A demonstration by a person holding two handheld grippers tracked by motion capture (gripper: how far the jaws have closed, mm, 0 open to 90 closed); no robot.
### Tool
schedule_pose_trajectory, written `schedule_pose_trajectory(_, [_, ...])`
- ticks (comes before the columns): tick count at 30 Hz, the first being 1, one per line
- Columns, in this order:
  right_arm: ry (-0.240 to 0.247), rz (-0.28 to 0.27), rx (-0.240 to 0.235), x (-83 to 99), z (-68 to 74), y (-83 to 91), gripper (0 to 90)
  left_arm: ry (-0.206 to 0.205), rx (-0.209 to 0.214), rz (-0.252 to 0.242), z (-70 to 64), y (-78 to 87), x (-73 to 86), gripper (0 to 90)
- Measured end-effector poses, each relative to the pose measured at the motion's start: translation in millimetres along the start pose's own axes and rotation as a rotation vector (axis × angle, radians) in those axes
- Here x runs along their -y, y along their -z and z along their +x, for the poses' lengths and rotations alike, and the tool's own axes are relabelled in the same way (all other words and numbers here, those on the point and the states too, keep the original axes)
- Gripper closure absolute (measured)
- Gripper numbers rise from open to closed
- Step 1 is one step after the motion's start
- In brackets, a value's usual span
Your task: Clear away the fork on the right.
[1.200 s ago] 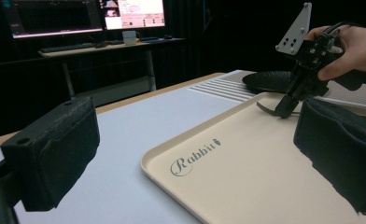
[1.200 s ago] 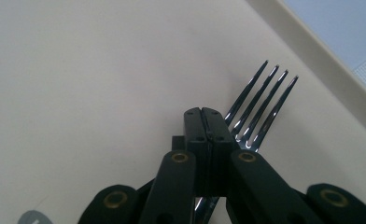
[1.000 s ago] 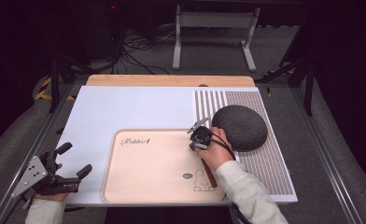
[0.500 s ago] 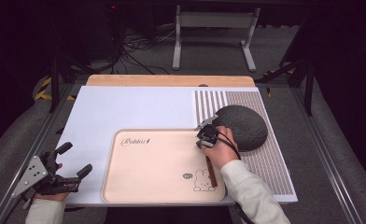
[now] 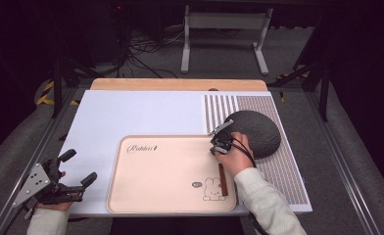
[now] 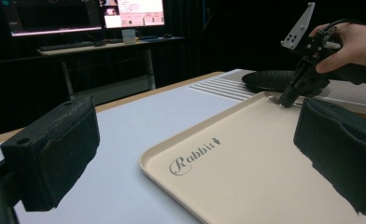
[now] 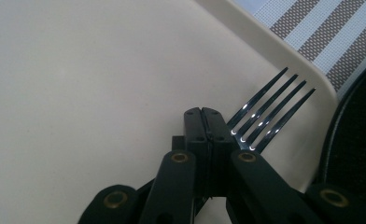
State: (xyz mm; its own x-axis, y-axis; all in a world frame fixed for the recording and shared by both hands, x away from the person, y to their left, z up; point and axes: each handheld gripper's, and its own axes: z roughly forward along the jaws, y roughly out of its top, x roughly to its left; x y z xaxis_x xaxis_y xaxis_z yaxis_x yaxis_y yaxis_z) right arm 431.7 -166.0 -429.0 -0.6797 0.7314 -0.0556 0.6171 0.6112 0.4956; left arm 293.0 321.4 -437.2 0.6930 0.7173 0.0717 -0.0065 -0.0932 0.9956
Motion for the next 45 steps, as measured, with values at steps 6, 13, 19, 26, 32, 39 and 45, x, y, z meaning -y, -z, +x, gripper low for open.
schedule_pose_trajectory(6, [-0.009, -0.003, 0.007, 0.8, -0.7, 0.4, 90.0, -0.002, 0.001, 0.000, 0.1, -0.2, -0.3, 0.8])
schedule_pose_trajectory(13, [0.004, -0.088, -0.003, -1.1, 0.0, 12.4, 63.2, -0.001, 0.000, -0.001, -0.4, -0.4, -0.5, 0.8])
schedule_pose_trajectory(19, [0.049, -0.155, 0.007, -1.7, -1.6, 33.3, 36.9, -0.001, 0.001, 0.000, -0.3, -0.5, 0.0, 0.8])
schedule_pose_trajectory(26, [0.069, -0.300, -0.004, 11.0, -10.7, 59.2, 19.0, 0.002, 0.005, 0.002, -0.1, -2.0, -0.2, 0.8])
schedule_pose_trajectory(32, [0.070, -0.406, -0.012, 26.9, -19.7, 77.5, 15.0, 0.001, 0.004, 0.000, -0.6, -3.3, -0.6, 0.8])
schedule_pose_trajectory(39, [0.059, -0.500, -0.008, 46.8, -34.0, 95.7, 14.1, -0.003, 0.003, 0.002, -1.0, -2.9, -0.5, 0.8])
schedule_pose_trajectory(45, [0.037, -0.581, -0.001, 64.9, -45.6, 106.6, 11.3, -0.002, 0.006, 0.008, -1.1, -2.2, -0.4, 0.8])
